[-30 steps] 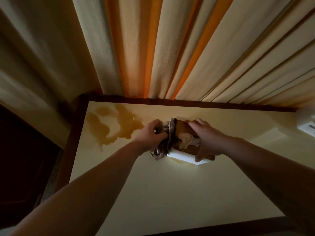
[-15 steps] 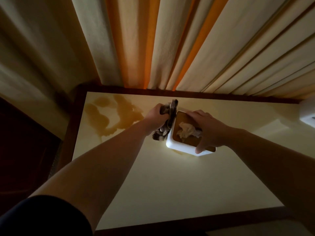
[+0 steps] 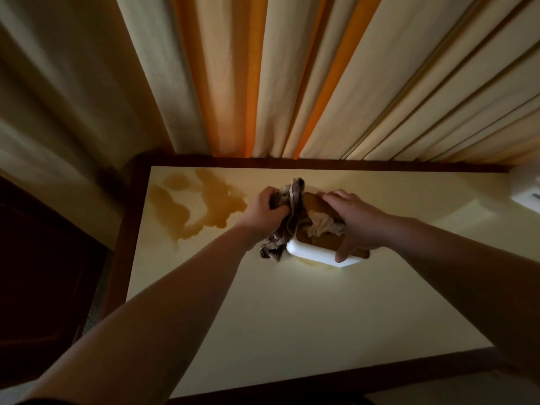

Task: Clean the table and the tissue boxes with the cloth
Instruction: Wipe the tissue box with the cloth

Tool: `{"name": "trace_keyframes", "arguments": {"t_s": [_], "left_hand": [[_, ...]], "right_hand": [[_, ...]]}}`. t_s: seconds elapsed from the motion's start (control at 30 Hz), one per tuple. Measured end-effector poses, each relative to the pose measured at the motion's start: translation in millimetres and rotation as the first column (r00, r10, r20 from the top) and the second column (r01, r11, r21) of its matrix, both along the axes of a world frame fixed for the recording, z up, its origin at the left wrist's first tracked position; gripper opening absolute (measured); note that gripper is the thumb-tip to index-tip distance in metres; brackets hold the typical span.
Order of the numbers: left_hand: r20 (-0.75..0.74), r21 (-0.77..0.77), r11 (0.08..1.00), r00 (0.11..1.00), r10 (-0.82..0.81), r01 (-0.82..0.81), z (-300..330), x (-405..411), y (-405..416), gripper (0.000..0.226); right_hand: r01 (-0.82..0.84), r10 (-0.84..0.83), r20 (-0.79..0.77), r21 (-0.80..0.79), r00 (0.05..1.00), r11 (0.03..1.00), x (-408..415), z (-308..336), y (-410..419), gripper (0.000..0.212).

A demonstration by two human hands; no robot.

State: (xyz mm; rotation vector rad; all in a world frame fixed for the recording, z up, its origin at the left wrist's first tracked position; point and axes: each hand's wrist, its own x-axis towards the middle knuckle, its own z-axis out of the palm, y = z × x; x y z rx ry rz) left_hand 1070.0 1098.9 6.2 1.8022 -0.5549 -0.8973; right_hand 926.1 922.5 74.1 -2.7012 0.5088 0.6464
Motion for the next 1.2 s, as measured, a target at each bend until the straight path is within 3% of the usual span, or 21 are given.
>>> {"name": "trace_keyframes", "arguments": {"t_s": [0.27, 0.67, 0.83, 1.0, 1.2], "left_hand": [[0.037, 0.081, 0.997, 0.999, -0.005, 0.002, -10.7, 31.6, -55.8, 0.021], [0.012, 0.193, 0.975, 0.993, -0.117, 0.113, -14.9, -8.7, 5.1, 0.019], [0.024, 0.126, 0.990, 0.998, -0.059, 0.056, -3.7, -13.2, 13.2, 0.011], [0.025, 0.064, 0.998, 1.000, -0.003, 0.002, 2.9, 6.4, -19.2, 0.019], [0.049, 0.126, 0.992, 0.999, -0.012, 0.006, -3.0, 26.4, -52.4, 0.018]], "right_hand": [[-0.050, 0.050, 0.003, -0.001, 0.999, 0.999, -1.7, -8.8, -7.7, 0.143], [0.009, -0.009, -0.003, 0.014, 1.000, 1.000, -2.4, -6.5, -5.7, 0.151], [0.015, -0.015, -0.020, 0.000, 1.000, 1.000, -1.3, -5.9, -5.0, 0.150], [-0.001, 0.001, 0.009, 0.028, 1.000, 1.000, -2.1, -6.7, -5.0, 0.144], [-0.031, 0.031, -0.001, 0.018, 1.000, 0.999, -2.0, -9.8, -8.7, 0.146]]}}
